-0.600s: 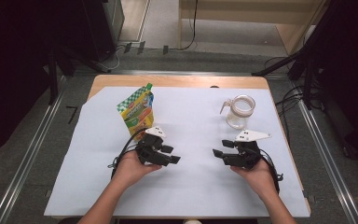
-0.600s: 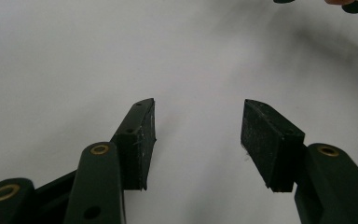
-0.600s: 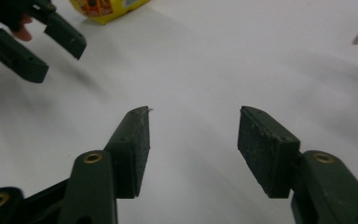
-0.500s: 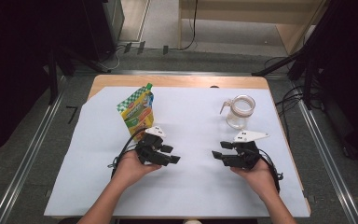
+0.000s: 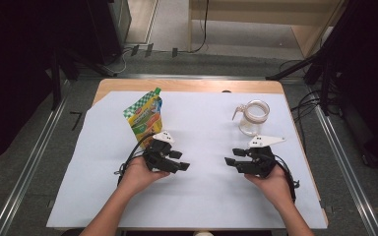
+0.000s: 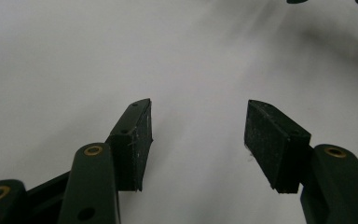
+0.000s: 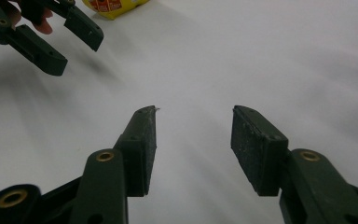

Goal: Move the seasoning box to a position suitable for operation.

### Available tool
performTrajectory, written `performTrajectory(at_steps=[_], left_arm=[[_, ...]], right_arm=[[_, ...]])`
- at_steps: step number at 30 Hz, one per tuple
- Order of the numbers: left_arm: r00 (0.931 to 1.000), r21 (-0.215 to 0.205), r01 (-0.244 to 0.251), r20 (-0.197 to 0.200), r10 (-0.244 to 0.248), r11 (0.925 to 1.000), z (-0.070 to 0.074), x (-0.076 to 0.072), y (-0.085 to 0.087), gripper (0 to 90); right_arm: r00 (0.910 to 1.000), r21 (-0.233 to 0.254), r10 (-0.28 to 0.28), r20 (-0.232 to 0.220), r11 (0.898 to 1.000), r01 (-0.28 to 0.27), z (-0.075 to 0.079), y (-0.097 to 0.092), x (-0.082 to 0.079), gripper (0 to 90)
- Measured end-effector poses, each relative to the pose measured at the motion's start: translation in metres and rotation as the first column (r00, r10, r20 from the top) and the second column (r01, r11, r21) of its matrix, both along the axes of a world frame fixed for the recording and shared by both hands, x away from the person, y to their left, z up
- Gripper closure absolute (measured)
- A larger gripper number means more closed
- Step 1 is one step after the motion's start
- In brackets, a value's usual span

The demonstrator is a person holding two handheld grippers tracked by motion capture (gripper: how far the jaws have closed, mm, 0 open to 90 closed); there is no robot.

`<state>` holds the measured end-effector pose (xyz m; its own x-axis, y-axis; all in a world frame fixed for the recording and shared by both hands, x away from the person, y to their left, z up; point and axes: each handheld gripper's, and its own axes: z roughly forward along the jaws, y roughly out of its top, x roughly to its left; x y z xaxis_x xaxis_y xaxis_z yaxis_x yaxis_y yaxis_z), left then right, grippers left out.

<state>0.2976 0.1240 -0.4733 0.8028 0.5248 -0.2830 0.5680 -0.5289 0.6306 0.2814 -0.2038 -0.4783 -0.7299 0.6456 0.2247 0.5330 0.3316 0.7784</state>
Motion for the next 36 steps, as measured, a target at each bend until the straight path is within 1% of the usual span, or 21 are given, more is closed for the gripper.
performTrajectory(at_steps=[3,5,6,9,11,12,15,16,18,20,21,23,25,27,28,30,32,34,36], left_arm=[[1.0000,-0.003,0.003,0.008,-0.003,1.0000,0.001,-0.001,-0.001,42.0],[0.9999,0.001,0.010,0.010,-0.011,0.9999,0.001,-0.002,-0.001,41.8],[0.9998,0.007,0.012,0.013,-0.012,0.9999,0.002,-0.003,-0.001,41.8],[0.9995,0.004,0.014,0.029,-0.015,0.9999,0.004,-0.005,-0.002,41.2],[0.9991,-0.001,0.018,0.038,-0.018,0.9998,0.005,-0.007,-0.002,41.0],[0.9990,-0.003,0.018,0.040,-0.018,0.9998,0.006,-0.006,-0.002,40.6],[0.9993,-0.008,0.023,0.030,-0.023,0.9997,0.006,-0.005,-0.003,40.0],[0.9993,-0.010,0.028,0.027,-0.027,0.9996,0.006,-0.005,-0.003,40.0],[0.9996,-0.022,0.027,0.011,-0.027,0.9994,0.006,-0.004,-0.004,40.1],[0.9995,-0.013,0.031,0.004,-0.031,0.9994,0.006,-0.003,-0.005,40.4],[0.9996,-0.015,0.028,0.003,-0.028,0.9995,0.006,-0.004,-0.005,40.7],[0.9995,-0.018,0.030,-0.001,-0.030,0.9994,0.006,-0.003,-0.006,41.2],[0.9996,-0.020,0.029,-0.003,-0.029,0.9994,0.006,-0.002,-0.006,41.3],[0.9995,-0.030,0.030,-0.005,-0.030,0.9991,0.006,-0.001,-0.005,41.5],[0.9996,-0.033,0.028,-0.008,-0.028,0.9991,0.006,0.000,-0.005,41.5],[0.9996,-0.038,0.024,-0.011,-0.025,0.9990,0.006,0.000,-0.006,41.7],[0.9996,-0.030,0.025,-0.012,-0.025,0.9992,0.006,0.001,-0.007,41.7],[0.9992,-0.012,0.030,-0.025,-0.031,0.9995,0.007,0.000,-0.008,42.1],[0.9992,-0.007,0.030,-0.025,-0.030,0.9995,0.009,0.000,-0.010,42.4]], right_arm=[[0.9999,0.012,0.001,0.013,1.000,-0.001,0.001,-0.001,-0.001,53.2],[0.9995,0.004,0.006,0.031,1.000,-0.006,0.002,-0.001,-0.001,55.8],[0.9995,0.006,0.004,0.031,1.000,-0.005,0.003,-0.001,-0.002,55.9],[0.9997,0.005,0.003,0.024,1.000,-0.004,0.003,-0.002,-0.003,56.3],[0.9992,0.006,0.006,0.040,1.000,-0.006,0.004,-0.003,-0.005,56.3],[0.9992,0.007,0.003,0.041,1.000,-0.004,0.005,-0.004,-0.006,56.2],[0.9987,0.011,-0.009,0.051,1.000,0.008,0.004,-0.006,-0.007,54.1],[0.9984,0.003,-0.017,0.054,1.000,0.017,0.003,-0.008,-0.007,54.5],[0.9986,-0.013,-0.023,0.047,1.000,0.023,0.002,-0.010,-0.007,59.8],[0.9985,-0.001,-0.031,0.046,1.000,0.031,0.002,-0.012,-0.007,59.4],[0.9982,0.004,-0.032,0.050,0.999,0.032,0.002,-0.013,-0.007,59.4],[0.9978,0.009,-0.041,0.053,0.999,0.041,0.001,-0.015,-0.007,58.2],[0.9982,0.018,-0.049,0.035,0.999,0.048,0.001,-0.018,-0.007,56.9],[0.9970,0.000,-0.064,0.043,0.998,0.064,0.001,-0.021,-0.006,51.4],[0.9961,-0.015,-0.067,0.057,0.998,0.068,0.001,-0.023,-0.006,50.9],[0.9953,-0.022,-0.076,0.061,0.997,0.077,0.002,-0.028,-0.008,50.2],[0.9945,-0.013,-0.087,0.058,0.996,0.088,0.004,-0.033,-0.007,49.1],[0.9931,-0.011,-0.100,0.062,0.995,0.101,0.005,-0.037,-0.006,47.7],[0.9909,0.005,-0.126,0.047,0.992,0.126,0.007,-0.039,-0.002,47.7]])
